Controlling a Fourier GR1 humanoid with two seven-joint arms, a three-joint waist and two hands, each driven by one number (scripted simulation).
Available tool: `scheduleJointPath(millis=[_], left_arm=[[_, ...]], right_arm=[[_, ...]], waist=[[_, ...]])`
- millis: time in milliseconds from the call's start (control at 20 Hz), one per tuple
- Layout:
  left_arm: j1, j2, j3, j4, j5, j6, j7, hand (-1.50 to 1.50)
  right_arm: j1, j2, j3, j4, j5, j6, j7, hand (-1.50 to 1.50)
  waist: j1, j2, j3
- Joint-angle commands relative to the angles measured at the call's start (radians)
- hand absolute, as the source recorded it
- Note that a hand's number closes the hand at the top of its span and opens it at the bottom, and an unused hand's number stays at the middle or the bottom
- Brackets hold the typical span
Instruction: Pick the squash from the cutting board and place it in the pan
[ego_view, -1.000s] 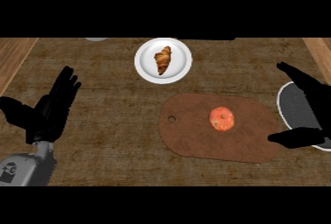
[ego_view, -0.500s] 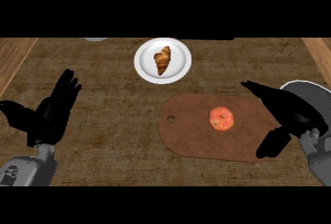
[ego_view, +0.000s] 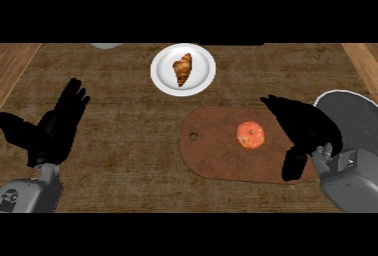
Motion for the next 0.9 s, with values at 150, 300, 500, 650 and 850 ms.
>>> scheduleJointPath(millis=[150,300,500,650,850], left_arm=[[-0.022,-0.016,0.025,-0.021,-0.036,-0.014,0.046,0.00],[-0.009,-0.015,0.078,0.014,-0.002,-0.067,0.000,0.00],[0.043,-0.057,0.022,-0.036,-0.045,-0.045,0.002,0.00],[-0.021,-0.050,0.052,0.020,-0.048,-0.047,0.009,0.00],[0.001,-0.044,0.065,-0.056,-0.060,-0.045,0.066,0.00]], right_arm=[[-0.026,0.121,-0.055,-0.009,0.103,0.093,0.069,-1.50],[-0.061,0.184,-0.059,0.078,0.151,0.103,0.017,-1.50],[-0.049,0.239,-0.040,0.107,0.188,0.124,0.079,-1.50],[-0.055,0.298,-0.013,0.208,0.263,0.074,0.081,-1.50],[-0.046,0.287,-0.076,0.263,0.309,0.085,0.001,-1.50]], waist=[[-0.004,-0.001,0.000],[-0.001,0.001,0.000],[0.001,-0.001,0.000],[0.000,0.001,0.000],[0.000,0.000,0.001]])
